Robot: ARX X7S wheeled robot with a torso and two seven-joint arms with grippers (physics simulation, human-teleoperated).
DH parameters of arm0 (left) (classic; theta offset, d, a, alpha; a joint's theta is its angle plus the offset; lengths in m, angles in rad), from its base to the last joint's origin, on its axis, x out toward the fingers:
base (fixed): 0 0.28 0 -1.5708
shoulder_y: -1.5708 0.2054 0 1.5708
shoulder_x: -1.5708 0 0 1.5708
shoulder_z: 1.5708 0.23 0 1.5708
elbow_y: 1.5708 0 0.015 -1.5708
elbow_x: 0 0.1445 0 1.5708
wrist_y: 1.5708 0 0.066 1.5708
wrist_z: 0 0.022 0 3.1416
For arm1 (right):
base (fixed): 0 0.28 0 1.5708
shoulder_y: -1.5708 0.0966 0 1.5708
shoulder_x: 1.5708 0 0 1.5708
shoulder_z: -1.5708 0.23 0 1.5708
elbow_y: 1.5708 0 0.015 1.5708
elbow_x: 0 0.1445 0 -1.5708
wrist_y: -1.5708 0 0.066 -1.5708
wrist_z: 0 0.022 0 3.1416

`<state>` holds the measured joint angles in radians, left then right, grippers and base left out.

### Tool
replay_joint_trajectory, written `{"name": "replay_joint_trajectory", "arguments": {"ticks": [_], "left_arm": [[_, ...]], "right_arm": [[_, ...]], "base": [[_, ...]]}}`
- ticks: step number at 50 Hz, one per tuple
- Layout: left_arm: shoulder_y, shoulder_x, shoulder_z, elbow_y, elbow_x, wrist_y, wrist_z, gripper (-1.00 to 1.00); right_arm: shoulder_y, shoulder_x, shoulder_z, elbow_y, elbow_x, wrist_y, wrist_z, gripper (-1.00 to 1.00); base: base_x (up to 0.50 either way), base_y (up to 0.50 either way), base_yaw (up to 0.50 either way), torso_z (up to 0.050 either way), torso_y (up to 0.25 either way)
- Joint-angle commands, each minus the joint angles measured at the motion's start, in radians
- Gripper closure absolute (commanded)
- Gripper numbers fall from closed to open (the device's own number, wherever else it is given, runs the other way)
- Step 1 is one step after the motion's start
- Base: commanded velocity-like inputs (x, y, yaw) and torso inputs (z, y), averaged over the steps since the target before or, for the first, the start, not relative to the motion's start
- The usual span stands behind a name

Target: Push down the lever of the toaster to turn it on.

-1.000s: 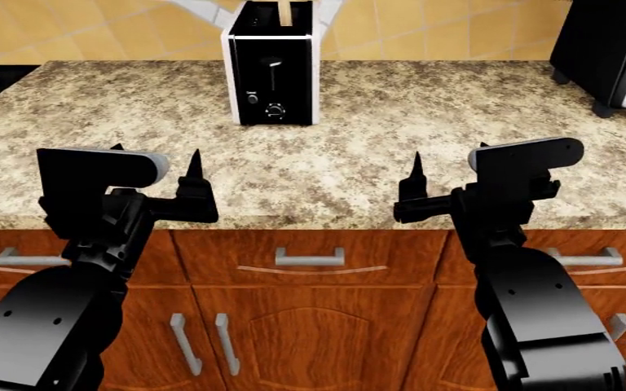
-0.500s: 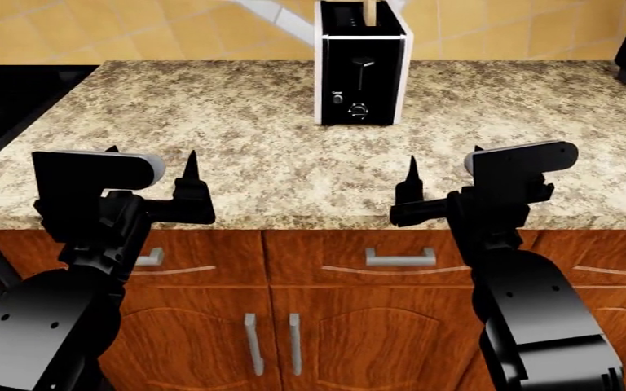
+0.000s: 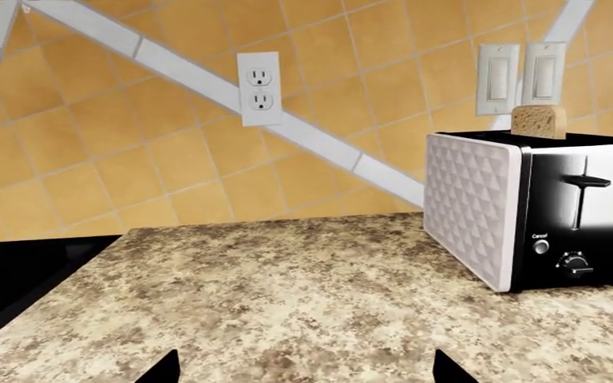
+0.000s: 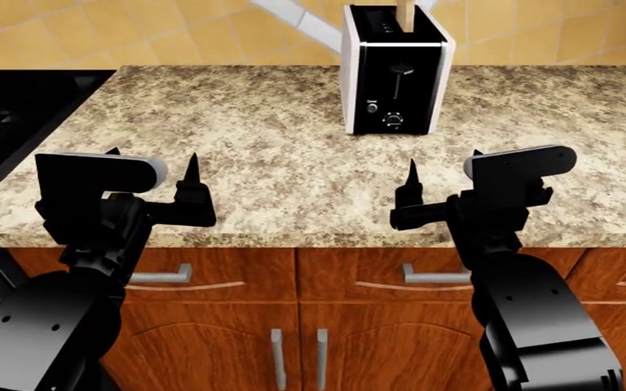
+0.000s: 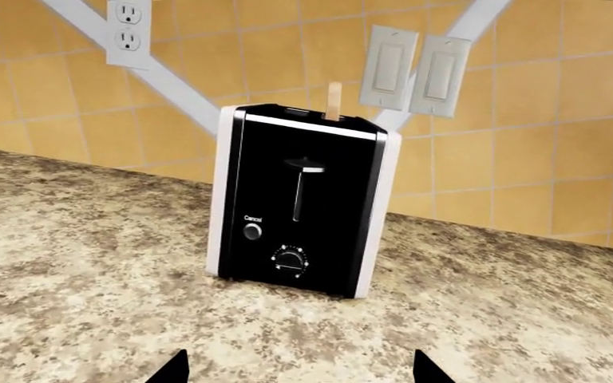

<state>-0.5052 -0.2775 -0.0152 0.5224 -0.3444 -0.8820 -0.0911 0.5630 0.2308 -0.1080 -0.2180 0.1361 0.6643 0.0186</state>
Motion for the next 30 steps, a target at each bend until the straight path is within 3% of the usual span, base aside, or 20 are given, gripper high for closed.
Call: {"name": "replay_joint_trajectory", "arguments": {"ticks": [1, 30], "left_arm": [[0.004, -0.004, 0.002, 0.002, -0.005, 0.002, -0.003, -1.0], [0.012, -0.011, 0.028, -0.02, -0.001, 0.032, -0.008, -1.0]], "right_arm": [[-0.001, 0.002, -0.004, 0.006, 0.003, -0.001, 0.005, -1.0], [-0.006, 0.01, -0.009, 0.028, 0.016, -0.02, 0.012, -1.0]], "base": [[0.35, 0.0, 0.0, 0.0, 0.0], [0.35, 0.0, 0.0, 0.0, 0.0]]}}
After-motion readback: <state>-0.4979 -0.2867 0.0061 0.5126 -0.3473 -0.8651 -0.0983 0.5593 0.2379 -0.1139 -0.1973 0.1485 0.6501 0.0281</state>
